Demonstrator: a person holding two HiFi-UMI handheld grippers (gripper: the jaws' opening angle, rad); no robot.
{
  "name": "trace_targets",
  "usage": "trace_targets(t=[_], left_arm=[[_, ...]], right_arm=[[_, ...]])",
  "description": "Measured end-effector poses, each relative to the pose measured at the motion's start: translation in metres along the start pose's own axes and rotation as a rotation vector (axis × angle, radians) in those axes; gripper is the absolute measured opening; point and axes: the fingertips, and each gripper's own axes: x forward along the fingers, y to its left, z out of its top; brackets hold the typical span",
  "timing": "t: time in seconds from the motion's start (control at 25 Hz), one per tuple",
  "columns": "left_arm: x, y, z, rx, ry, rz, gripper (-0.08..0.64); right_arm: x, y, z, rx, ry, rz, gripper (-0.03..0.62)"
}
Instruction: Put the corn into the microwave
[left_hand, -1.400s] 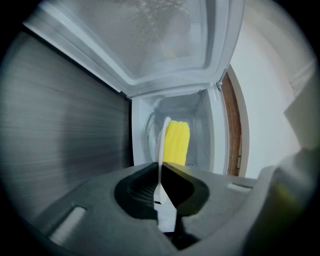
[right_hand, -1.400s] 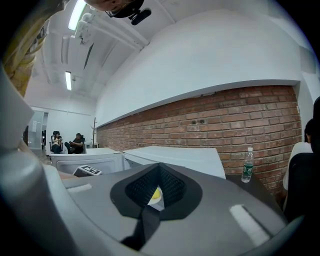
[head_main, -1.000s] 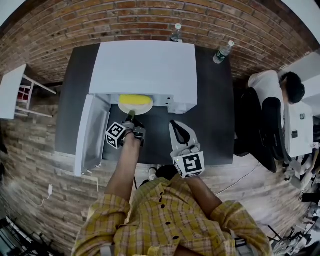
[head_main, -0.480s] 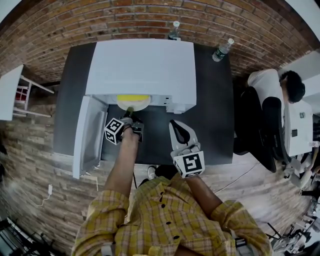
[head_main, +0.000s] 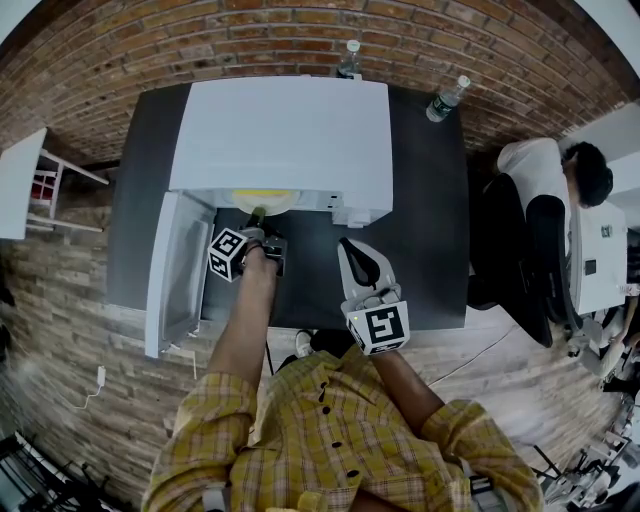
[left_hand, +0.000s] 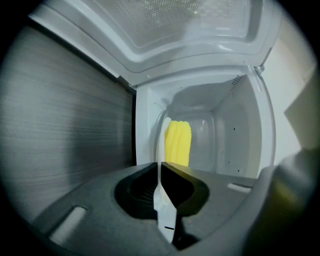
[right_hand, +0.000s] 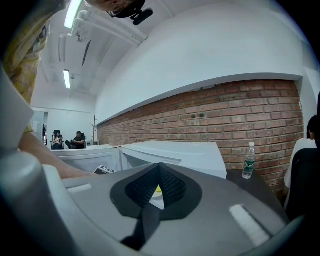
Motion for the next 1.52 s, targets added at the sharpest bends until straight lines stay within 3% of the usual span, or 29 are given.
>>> trace_targets(t=[0.48, 0.64, 0.8, 1.16, 1.24, 1.52], left_arm=[[0.011, -0.002, 0.006, 0.029, 0.029, 0.042, 0.025], [0.012, 0.007, 0.006, 0.009, 0.041, 0.079, 0.101], [0.011, 0.006, 0.007, 0.004, 0.035, 0.072, 0.101], [-0.011, -0.006, 0.002, 0.010, 0.042, 0.024, 0.057], [-0.019, -0.015, -0.002, 0.025, 0.053, 0.000, 0.007], [-0.052, -0.055, -0.018, 0.099, 0.086, -0.108, 0.000]], right_arm=[[-0.002, -0.003, -0.002, 0.011, 0.002, -0.007, -0.003], [-0.004, -0.004, 0.001, 0.007, -0.004, -0.008, -0.002], [-0.006, -0.005, 0.002, 0.009, -0.005, -0.009, -0.002], [-0.010, 0.004, 0.001, 0.015, -0.005, -0.006, -0.002], [-0.011, 0.009, 0.002, 0.013, -0.007, -0.001, -0.002], [-0.020, 0.023, 0.009, 0.009, -0.014, -0.002, -0.002]])
